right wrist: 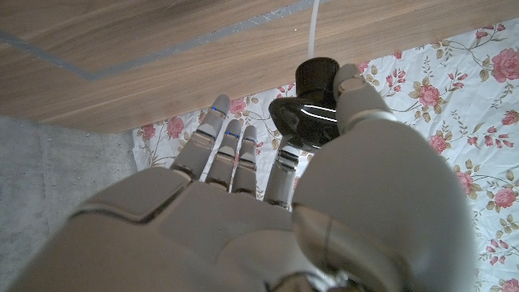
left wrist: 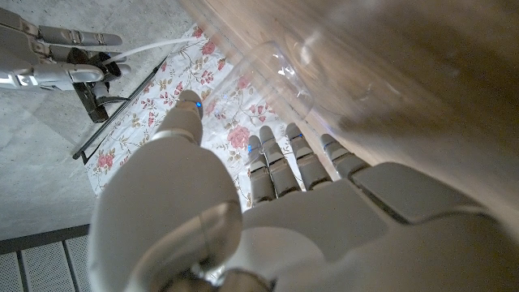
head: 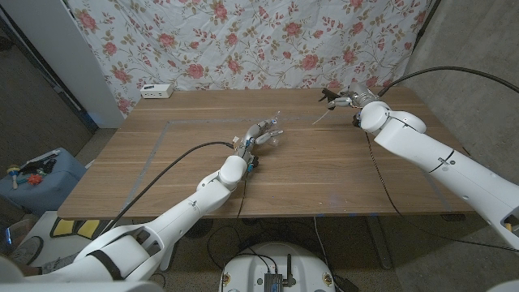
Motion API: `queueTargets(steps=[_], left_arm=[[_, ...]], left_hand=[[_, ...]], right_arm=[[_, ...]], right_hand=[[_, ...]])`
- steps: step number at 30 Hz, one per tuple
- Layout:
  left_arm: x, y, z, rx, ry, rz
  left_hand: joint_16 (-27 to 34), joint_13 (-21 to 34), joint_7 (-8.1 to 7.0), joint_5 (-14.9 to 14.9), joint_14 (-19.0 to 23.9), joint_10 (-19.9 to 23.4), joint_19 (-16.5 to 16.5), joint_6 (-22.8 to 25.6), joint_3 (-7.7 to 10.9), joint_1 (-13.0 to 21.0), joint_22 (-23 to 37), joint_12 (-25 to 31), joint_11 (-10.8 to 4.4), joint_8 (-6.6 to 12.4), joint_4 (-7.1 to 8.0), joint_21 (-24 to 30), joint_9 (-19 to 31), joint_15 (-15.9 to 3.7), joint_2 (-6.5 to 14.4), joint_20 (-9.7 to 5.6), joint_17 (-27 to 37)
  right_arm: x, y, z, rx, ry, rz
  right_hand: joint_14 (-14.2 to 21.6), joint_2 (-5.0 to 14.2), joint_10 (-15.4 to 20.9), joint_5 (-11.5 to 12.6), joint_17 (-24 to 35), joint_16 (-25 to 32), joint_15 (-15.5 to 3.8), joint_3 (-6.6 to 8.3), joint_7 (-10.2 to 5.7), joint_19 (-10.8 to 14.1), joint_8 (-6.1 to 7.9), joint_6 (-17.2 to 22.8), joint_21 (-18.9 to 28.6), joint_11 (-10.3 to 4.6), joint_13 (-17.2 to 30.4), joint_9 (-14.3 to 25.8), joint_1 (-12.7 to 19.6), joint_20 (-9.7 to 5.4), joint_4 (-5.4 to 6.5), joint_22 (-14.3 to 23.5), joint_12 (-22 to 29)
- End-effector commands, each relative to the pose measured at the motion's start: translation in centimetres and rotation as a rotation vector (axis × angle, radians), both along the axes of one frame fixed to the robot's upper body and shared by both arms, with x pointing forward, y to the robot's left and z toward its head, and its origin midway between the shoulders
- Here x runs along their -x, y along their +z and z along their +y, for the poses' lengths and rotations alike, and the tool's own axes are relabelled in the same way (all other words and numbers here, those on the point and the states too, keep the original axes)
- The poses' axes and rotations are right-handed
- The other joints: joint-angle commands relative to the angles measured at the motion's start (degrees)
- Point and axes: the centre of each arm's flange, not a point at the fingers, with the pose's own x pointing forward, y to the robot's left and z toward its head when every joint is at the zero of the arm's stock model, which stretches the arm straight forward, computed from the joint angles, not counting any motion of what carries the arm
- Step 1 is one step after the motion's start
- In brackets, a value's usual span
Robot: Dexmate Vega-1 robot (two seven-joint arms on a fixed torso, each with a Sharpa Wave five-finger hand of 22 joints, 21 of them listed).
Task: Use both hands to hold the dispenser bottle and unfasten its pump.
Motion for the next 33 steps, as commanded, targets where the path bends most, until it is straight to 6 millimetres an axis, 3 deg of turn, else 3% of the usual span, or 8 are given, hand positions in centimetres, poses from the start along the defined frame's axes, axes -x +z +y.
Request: queueTargets(steps=[1, 17, 25, 33], left_arm=[[0.1, -0.9, 0.4, 0.015, 0.015, -0.002], [0.5, -2.0, 1.1, 0.027, 0.031, 0.008], [0.6, -1.9, 1.4, 0.030, 0.034, 0.003], [0.5, -1.6, 1.6, 0.030, 0.029, 0.010]], left_hand=[[0.28, -0.01, -0.76, 0.25, 0.22, 0.42, 0.42, 0.21, -0.08, 0.54, 0.18, 0.52, -0.48, 0.48, 0.05, 0.22, -0.04, -5.41, -0.10, -0.52, 0.10], [0.22, -0.36, -1.20, 0.33, 0.19, 0.49, 0.75, 0.39, -0.18, 0.81, 0.17, 0.57, -0.69, 0.51, 0.00, 0.23, -0.06, -5.92, 0.11, -0.71, 0.09], [0.04, -0.57, -1.55, 0.35, -0.44, 0.08, 0.63, -0.22, -0.29, 0.87, 0.18, 0.45, -0.69, 0.27, 0.07, 0.12, -0.05, -4.74, 0.34, -0.48, 0.11], [-0.22, -0.87, -2.00, 0.38, -2.31, -2.35, 0.16, -2.97, -0.81, 0.71, 0.22, -0.11, 0.27, -0.22, 0.19, -0.03, -0.04, -3.23, 0.41, 0.23, 0.10]], right_arm=[[0.2, -0.2, 0.1, -0.004, -0.004, -0.001], [0.8, -0.5, 0.5, -0.004, -0.004, -0.006], [0.8, -0.4, 0.8, 0.000, 0.003, -0.008], [0.6, -0.2, 1.0, -0.002, 0.002, -0.010]], right_hand=[[0.29, 0.17, 0.44, 0.19, 0.10, -0.12, 0.11, 0.33, -0.81, 0.55, 0.32, 1.43, -0.04, 0.08, 0.23, 0.23, -0.02, 0.11, -0.03, 0.09, -0.07], [0.38, 0.09, 0.47, 0.17, 0.11, -0.11, 0.06, 0.31, -0.85, 0.54, 0.36, 1.49, -0.06, 0.02, 0.24, 0.22, -0.15, 0.10, 0.01, 0.09, -0.07], [0.36, 0.12, 0.46, 0.18, 0.12, -0.12, 0.10, 0.37, -0.87, 0.59, 0.36, 1.46, -0.04, 0.02, 0.24, 0.21, -0.15, 0.24, 0.01, 0.09, -0.08], [0.36, 0.21, 0.43, 0.17, 0.14, -0.10, 0.17, 0.33, -0.85, 0.59, 0.37, 1.48, -0.05, 0.02, 0.24, 0.21, -0.12, 0.33, 0.02, 0.09, -0.09]])
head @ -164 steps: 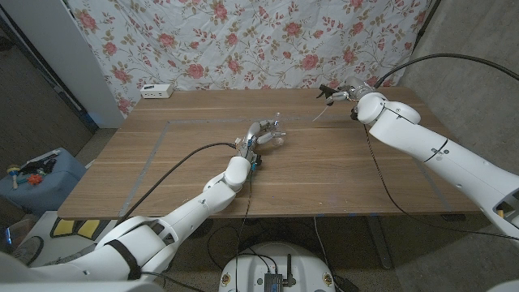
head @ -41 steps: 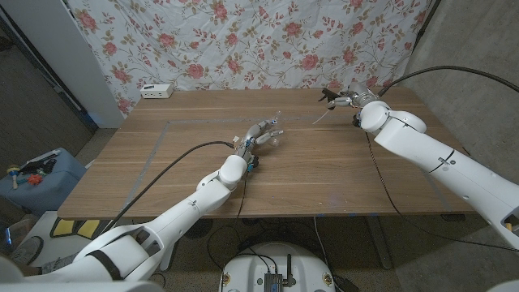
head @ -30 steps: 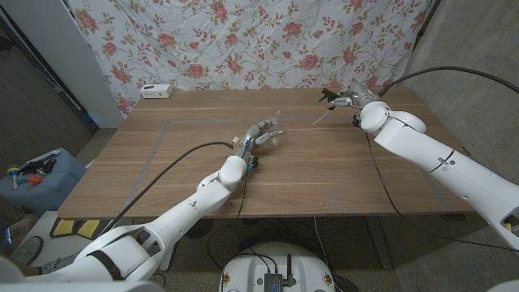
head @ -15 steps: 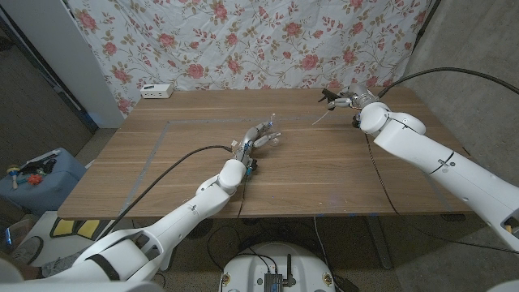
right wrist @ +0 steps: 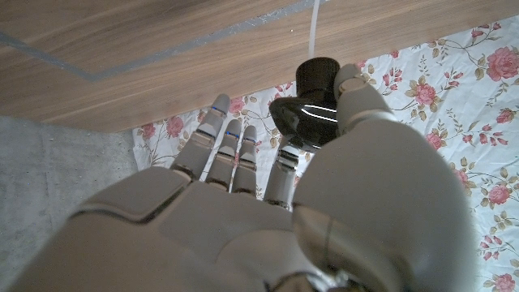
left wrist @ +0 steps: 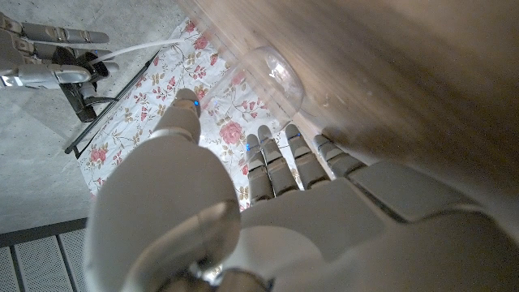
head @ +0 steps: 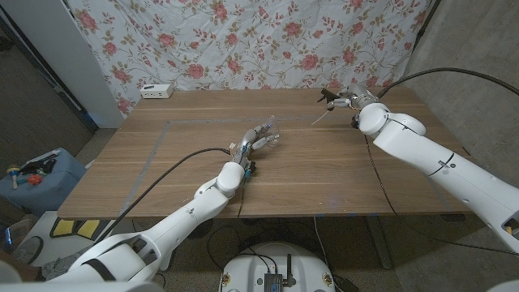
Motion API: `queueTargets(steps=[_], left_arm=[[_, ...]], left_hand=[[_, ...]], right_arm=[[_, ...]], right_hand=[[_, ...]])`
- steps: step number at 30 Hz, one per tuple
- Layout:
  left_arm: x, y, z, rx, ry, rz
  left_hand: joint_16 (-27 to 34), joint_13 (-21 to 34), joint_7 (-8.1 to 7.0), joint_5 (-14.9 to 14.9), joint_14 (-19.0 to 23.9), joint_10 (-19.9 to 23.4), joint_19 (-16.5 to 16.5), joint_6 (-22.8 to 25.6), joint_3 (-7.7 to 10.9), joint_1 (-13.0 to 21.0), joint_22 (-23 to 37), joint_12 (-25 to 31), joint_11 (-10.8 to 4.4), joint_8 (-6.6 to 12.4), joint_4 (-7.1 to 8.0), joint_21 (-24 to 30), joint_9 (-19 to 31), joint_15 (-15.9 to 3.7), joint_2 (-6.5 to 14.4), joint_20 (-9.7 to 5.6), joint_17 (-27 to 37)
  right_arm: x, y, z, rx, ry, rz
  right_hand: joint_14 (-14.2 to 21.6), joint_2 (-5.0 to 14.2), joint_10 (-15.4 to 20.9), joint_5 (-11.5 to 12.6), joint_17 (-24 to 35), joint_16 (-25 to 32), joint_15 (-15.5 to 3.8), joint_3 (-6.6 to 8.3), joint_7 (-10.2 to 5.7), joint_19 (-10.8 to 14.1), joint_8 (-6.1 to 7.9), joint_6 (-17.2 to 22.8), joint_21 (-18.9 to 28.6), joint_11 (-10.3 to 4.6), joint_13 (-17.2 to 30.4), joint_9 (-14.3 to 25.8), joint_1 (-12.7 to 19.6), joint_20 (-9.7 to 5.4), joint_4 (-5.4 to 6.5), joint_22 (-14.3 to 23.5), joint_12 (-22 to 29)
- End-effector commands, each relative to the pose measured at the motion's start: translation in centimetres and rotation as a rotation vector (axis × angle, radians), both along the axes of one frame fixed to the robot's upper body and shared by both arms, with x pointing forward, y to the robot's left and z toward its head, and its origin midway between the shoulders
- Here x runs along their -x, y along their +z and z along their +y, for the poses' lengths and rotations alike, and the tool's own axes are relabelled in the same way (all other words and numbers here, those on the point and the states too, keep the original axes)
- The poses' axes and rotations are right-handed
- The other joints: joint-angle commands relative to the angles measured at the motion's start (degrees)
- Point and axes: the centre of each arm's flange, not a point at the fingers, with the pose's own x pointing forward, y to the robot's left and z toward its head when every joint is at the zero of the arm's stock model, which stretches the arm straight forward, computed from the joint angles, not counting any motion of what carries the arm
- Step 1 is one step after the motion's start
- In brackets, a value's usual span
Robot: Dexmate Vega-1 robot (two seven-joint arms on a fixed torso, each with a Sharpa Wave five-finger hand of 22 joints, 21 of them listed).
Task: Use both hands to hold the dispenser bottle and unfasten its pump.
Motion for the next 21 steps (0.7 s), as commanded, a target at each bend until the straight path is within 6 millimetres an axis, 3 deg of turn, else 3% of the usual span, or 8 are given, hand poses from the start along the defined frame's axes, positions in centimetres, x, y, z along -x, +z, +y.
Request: queueTargets(steps=[1, 21], left_arm=[[-0.1, 0.3, 0.4, 0.003, 0.001, 0.009], [-1.0, 1.0, 0.7, -0.010, -0.035, 0.043]], left_hand=[[-0.26, -0.16, 0.14, 0.45, -1.89, -2.34, -0.47, -2.37, -0.74, 0.24, 0.20, -0.43, 0.30, -0.30, -0.05, -0.11, 0.06, -2.78, 0.01, 0.85, 0.10], [-0.43, -0.53, 2.02, 0.97, -6.97, -8.05, -1.97, -8.18, -2.85, -1.89, 0.21, -0.84, 1.93, -0.45, 0.64, -0.29, -0.02, -0.54, -1.02, 1.93, 0.19]], right_arm=[[-0.2, 0.4, 0.4, 0.006, 0.008, -0.006], [-1.3, 0.5, 0.5, -0.002, 0.004, 0.011]], right_hand=[[0.32, 0.44, 0.46, 0.21, 0.16, -0.11, 0.16, 0.41, -0.87, 0.29, 0.30, 1.50, -0.05, 0.01, 0.24, 0.21, -0.02, 0.04, 0.10, 0.09, -0.11], [0.32, 0.43, 0.43, 0.21, 0.16, -0.13, 0.23, 0.45, -0.90, 0.27, 0.33, 1.51, -0.07, 0.06, 0.24, 0.20, -0.03, 0.09, 0.08, 0.09, -0.13]])
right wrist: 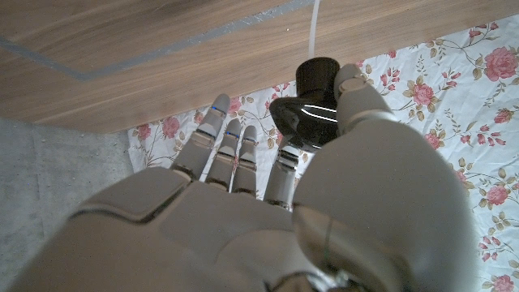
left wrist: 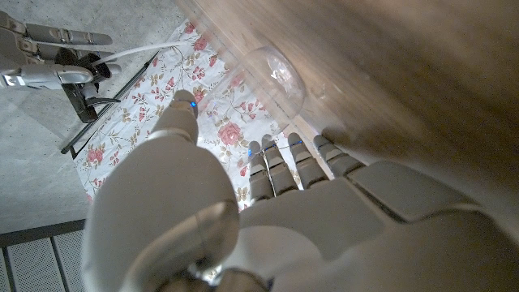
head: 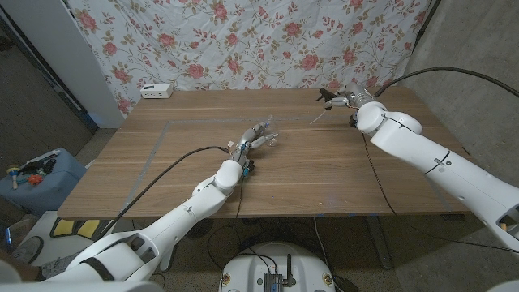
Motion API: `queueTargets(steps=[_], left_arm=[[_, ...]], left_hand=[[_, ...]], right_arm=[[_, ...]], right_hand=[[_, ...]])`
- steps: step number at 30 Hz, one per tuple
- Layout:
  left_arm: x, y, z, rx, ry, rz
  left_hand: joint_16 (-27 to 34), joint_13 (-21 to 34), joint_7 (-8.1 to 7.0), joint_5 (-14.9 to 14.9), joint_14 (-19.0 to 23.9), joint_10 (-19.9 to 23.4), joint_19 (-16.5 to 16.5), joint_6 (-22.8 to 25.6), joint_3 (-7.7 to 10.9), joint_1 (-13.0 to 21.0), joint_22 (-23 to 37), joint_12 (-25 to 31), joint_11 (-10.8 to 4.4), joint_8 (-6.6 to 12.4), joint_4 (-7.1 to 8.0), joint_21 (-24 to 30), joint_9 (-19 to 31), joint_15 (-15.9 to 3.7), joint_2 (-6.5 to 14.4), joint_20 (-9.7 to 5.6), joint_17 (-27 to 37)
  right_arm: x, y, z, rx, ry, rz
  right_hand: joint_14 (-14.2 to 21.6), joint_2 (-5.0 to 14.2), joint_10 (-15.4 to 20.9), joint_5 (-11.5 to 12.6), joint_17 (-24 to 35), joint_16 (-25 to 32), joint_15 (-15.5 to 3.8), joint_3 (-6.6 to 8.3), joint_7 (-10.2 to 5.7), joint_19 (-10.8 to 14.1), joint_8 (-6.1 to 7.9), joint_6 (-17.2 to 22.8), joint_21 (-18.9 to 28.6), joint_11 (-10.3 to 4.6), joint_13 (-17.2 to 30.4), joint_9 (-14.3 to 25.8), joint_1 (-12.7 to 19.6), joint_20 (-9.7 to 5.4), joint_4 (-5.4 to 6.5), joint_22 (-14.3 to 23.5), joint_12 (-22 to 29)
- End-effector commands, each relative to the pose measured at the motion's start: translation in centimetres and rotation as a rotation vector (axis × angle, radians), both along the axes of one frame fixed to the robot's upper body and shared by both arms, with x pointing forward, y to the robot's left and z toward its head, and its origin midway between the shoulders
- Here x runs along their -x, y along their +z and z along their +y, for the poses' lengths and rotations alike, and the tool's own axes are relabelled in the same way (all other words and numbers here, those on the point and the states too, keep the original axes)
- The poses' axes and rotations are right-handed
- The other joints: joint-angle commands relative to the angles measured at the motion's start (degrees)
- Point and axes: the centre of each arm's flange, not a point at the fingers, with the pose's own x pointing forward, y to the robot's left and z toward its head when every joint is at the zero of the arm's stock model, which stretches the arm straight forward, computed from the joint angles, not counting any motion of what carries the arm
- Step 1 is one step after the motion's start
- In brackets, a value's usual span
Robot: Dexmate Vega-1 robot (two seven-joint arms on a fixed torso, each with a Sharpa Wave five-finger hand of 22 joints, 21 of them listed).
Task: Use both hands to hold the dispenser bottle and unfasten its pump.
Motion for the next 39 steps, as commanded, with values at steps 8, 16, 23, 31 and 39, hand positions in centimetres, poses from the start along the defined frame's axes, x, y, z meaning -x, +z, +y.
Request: queueTargets(steps=[8, 16, 23, 31, 39], left_arm=[[-0.4, 0.8, 0.3, -0.011, -0.046, 0.032], [-0.1, 1.1, 0.2, -0.021, -0.061, 0.041], [0.2, 1.2, 0.3, -0.019, -0.070, 0.046], [0.7, 1.5, 0.8, -0.020, -0.083, 0.044], [1.2, 2.0, 1.5, -0.023, -0.085, 0.050]], left_hand=[[-0.18, -0.12, 1.16, 1.07, -3.27, -3.64, -2.12, -3.07, -1.79, -2.38, 0.11, -0.12, 0.98, -0.16, 0.36, -0.30, 0.09, 0.36, -1.03, 1.59, 0.22], [-0.13, -0.18, 1.96, 1.60, -4.67, -5.03, -2.94, -4.49, -2.63, -3.30, 0.11, -0.06, 1.50, -0.14, 0.61, -0.35, 0.07, 1.07, -1.62, 1.80, 0.24], [-0.14, -0.21, 2.43, 1.95, -5.77, -5.74, -3.50, -5.53, -3.23, -3.96, 0.12, 0.04, 1.74, -0.16, 0.83, -0.36, 0.05, 1.39, -1.97, 2.02, 0.25], [-0.06, -0.24, 3.10, 2.33, -6.70, -6.57, -4.35, -6.82, -4.01, -4.92, 0.14, 0.13, 2.02, -0.18, 1.20, -0.41, 0.03, 1.52, -2.31, 2.36, 0.26], [-0.12, -0.26, 3.90, 2.87, -8.42, -8.41, -5.59, -8.51, -4.84, -5.83, 0.15, 0.00, 3.23, -0.18, 1.59, -0.48, 0.01, 2.49, -2.48, 2.60, 0.28]], right_arm=[[-0.9, -0.5, -0.1, -0.003, -0.006, 0.006], [-1.0, -1.0, -0.2, -0.003, -0.016, 0.013], [-1.2, -1.8, -0.1, 0.002, -0.028, -0.001], [-1.5, -2.5, 0.0, -0.011, -0.034, -0.008], [-1.7, -3.3, 0.1, -0.025, -0.038, -0.021]], right_hand=[[0.28, 0.35, 0.40, 0.39, 0.17, -0.15, 0.23, 0.36, -0.94, 0.17, 0.37, 1.51, -0.11, 0.10, 0.24, 0.19, 0.04, 0.04, -0.01, 0.09, -0.14], [0.31, 0.29, 0.38, 0.38, 0.16, -0.15, 0.16, 0.36, -0.97, 0.15, 0.32, 1.37, -0.11, 0.05, 0.24, 0.19, 0.05, 0.01, -0.04, 0.09, -0.14], [0.36, 0.29, 0.31, 0.38, 0.17, -0.13, 0.12, 0.35, -0.98, 0.17, 0.33, 1.38, -0.10, -0.02, 0.24, 0.19, -0.01, 0.01, -0.02, 0.09, -0.17], [0.37, 0.27, 0.38, 0.39, 0.17, -0.13, -0.01, 0.39, -1.06, 0.24, 0.36, 1.42, -0.07, -0.05, 0.25, 0.19, -0.02, -0.06, -0.02, 0.09, -0.14], [0.55, 0.11, 0.51, 0.40, 0.14, -0.11, -0.08, 0.41, -1.14, 0.30, 0.31, 1.28, -0.05, -0.10, 0.25, 0.18, -0.06, -0.16, -0.06, 0.09, -0.08]])
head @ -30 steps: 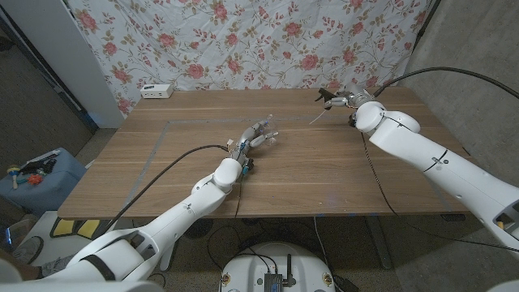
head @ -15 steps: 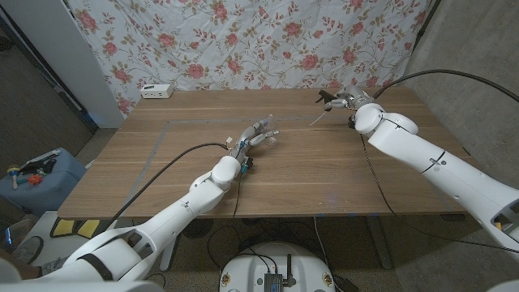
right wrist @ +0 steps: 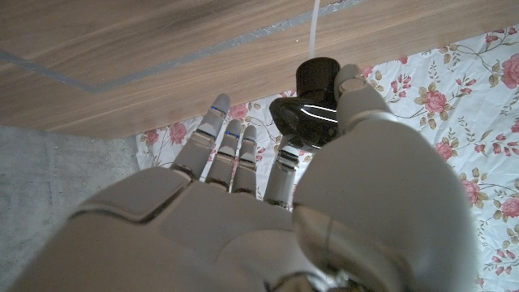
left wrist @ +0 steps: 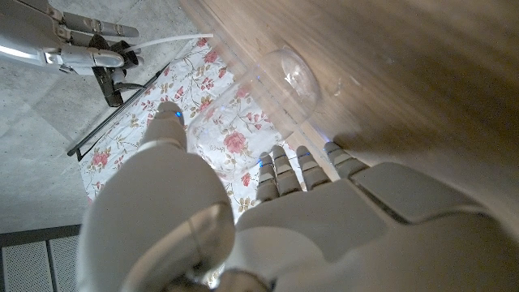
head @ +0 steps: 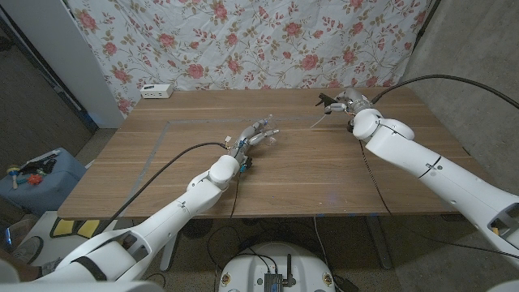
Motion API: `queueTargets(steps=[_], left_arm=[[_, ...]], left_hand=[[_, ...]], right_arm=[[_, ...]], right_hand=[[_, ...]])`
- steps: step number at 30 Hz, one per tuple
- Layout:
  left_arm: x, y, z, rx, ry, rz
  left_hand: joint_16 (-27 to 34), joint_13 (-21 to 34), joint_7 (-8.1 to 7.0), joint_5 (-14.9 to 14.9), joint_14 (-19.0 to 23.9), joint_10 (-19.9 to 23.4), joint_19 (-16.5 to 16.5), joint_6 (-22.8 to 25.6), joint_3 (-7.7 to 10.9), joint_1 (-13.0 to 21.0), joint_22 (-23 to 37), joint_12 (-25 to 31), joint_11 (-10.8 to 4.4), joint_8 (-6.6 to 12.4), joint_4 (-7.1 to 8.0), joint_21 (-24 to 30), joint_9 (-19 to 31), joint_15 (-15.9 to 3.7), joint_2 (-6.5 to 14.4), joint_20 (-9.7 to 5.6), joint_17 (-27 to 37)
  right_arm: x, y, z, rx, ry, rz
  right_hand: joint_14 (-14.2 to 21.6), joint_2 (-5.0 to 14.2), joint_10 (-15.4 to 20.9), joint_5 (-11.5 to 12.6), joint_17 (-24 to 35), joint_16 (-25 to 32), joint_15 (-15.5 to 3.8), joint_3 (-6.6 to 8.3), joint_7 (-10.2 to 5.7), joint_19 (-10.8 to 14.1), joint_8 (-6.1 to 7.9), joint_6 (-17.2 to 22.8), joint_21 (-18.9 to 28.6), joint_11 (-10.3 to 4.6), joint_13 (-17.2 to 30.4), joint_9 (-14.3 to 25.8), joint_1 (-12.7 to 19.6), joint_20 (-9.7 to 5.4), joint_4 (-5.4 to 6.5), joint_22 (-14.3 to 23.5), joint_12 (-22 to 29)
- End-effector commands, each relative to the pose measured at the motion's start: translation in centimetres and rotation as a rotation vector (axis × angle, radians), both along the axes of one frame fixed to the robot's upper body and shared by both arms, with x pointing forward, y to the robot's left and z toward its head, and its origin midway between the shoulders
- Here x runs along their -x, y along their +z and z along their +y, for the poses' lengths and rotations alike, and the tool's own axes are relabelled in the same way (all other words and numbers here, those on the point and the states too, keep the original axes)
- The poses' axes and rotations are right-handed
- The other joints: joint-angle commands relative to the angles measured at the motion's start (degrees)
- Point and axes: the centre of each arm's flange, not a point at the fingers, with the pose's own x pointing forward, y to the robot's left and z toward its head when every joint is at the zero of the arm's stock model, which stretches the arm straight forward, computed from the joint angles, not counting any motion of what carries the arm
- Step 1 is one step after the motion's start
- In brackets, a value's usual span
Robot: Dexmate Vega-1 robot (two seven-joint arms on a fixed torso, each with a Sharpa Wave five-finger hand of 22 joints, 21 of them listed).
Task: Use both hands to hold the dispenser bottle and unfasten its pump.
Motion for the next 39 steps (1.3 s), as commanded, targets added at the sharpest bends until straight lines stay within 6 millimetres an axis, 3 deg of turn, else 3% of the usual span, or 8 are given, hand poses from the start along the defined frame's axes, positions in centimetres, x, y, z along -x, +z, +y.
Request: queueTargets(steps=[1, 11, 21, 39], left_arm=[[0.8, 0.8, 0.9, -0.004, -0.016, 0.001], [1.4, 2.0, 1.8, 0.001, -0.067, 0.015], [2.2, 3.1, 3.2, 0.102, -0.086, -0.047], [2.8, 2.8, 4.4, 0.190, -0.073, -0.068]], left_hand=[[-0.17, -0.01, 0.19, 0.75, -1.09, -1.00, -1.22, -1.04, -0.68, -0.80, 0.27, -0.02, 0.37, -0.18, 0.06, 0.05, 0.00, 0.41, 0.08, 0.27, 0.15], [-0.14, -0.04, 0.48, 1.46, -3.64, -3.59, -3.70, -2.79, -1.53, -1.65, 0.31, -0.13, 1.21, -0.06, 0.51, -0.07, -0.02, 1.07, 0.29, 1.01, 0.17], [0.27, -0.07, 0.54, 1.74, -3.30, -3.07, -3.82, -2.29, -1.83, -2.01, 0.34, 0.42, 0.89, 0.37, 0.77, 0.24, -0.03, 1.07, 0.65, 1.01, 0.16], [0.72, -0.10, 0.74, 2.07, -2.15, -1.67, -3.01, -0.86, -2.29, -2.80, 0.35, 1.18, 0.97, 0.91, 1.38, 0.79, -0.04, 1.00, 1.59, 0.69, 0.11]], right_arm=[[-0.3, -1.2, 0.1, -0.020, -0.010, -0.018], [-0.8, -2.4, 0.1, -0.040, -0.007, -0.016], [-1.2, -4.0, -0.1, -0.090, -0.018, -0.029], [-2.0, -6.1, -0.2, -0.162, -0.014, -0.019]], right_hand=[[0.56, 0.12, 0.51, 0.50, 0.15, -0.11, -0.08, 0.43, -1.19, 0.32, 0.30, 1.28, -0.05, -0.10, 0.25, 0.19, 0.04, -0.17, -0.03, 0.09, -0.09], [0.56, 0.03, 0.44, 0.49, 0.16, -0.13, -0.08, 0.43, -1.17, 0.37, 0.13, 0.82, -0.04, -0.28, 0.25, 0.19, -0.10, -0.36, 0.01, 0.09, -0.12], [0.58, -0.03, 0.53, 0.45, 0.21, -0.08, -0.28, 0.19, -1.02, 0.50, 0.01, 0.45, 0.00, -0.24, 0.26, 0.18, -0.46, -0.49, 0.18, 0.10, -0.09], [0.51, -0.09, 0.47, 0.33, 0.38, 0.01, -0.35, -0.54, -0.70, 0.52, -0.20, -0.07, -0.01, -0.16, 0.27, 0.17, -1.87, -0.64, 0.82, 0.12, -0.12]])
